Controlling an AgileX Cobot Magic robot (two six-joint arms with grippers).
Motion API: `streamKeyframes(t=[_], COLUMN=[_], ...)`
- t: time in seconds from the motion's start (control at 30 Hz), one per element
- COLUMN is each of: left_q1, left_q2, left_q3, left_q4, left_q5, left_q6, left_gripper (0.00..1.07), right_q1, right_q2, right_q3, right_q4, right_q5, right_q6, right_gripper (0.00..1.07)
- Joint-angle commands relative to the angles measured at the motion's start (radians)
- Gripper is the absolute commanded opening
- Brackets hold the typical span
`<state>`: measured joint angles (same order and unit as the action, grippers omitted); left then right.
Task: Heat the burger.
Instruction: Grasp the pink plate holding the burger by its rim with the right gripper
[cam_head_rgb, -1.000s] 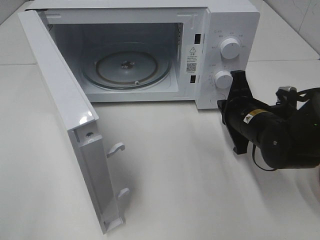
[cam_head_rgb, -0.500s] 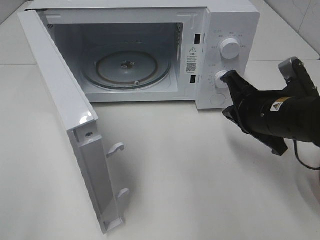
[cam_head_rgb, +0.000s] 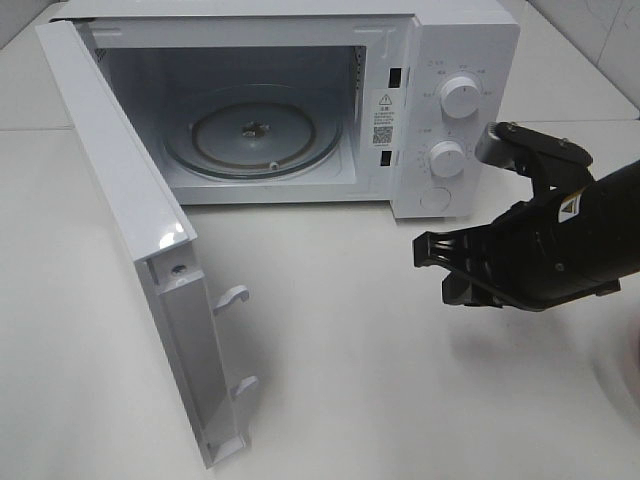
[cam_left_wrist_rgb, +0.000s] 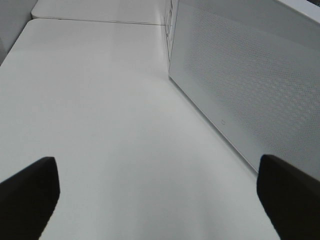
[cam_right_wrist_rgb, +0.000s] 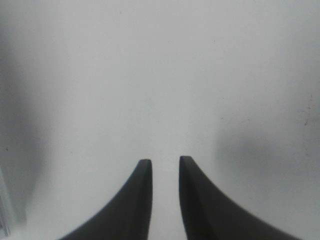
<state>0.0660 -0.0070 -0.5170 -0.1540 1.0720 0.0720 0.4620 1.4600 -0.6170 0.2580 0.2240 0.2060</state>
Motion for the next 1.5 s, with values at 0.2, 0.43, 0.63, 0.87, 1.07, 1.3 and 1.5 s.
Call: streamKeyframes(t=[0.2,0.43,0.63,0.87,1.07,1.3,1.5], left_q1=[-0.003,-0.003,-0.003,-0.003,-0.003,-0.003,-0.003], left_q2=[-0.010,-0.010,-0.010,-0.010,-0.010,-0.010,-0.010], left_q3=[0.002,0.002,0.002,0.002,0.002,0.002,0.002], left_q4=[-0.004,-0.004,-0.004,-0.004,-0.004,-0.004,-0.004], left_q5=[-0.001,-0.001,-0.001,-0.001,-0.001,-0.001,-0.001], left_q6=[0.000,0.000,0.000,0.000,0.000,0.000,0.000], left_gripper=[1.00,1.00,1.00,1.00,1.00,1.00,1.00], right_q1=[-0.006,-0.079,-0.220,-0.341,-0.407,-0.464,-0.495], right_q2=[-0.008,-0.008,-0.008,-0.008,-0.008,-0.008,-0.008], right_q3=[-0.107,-0.190,-0.193,-0.186,-0.128,-0.066,0.002], right_q4=[-0.238,-0.370,-0.372,-0.370,-0.379,-0.380,-0.379], right_q5=[0.220,0.519,0.631,0.644,0.586,0.475,0.344], right_q6=[-0.027,-0.030,-0.087,-0.118,-0.118,-0.117,-0.111], right_gripper=[0.90,0.98,0.94,0.90,0.87,0.86,0.84])
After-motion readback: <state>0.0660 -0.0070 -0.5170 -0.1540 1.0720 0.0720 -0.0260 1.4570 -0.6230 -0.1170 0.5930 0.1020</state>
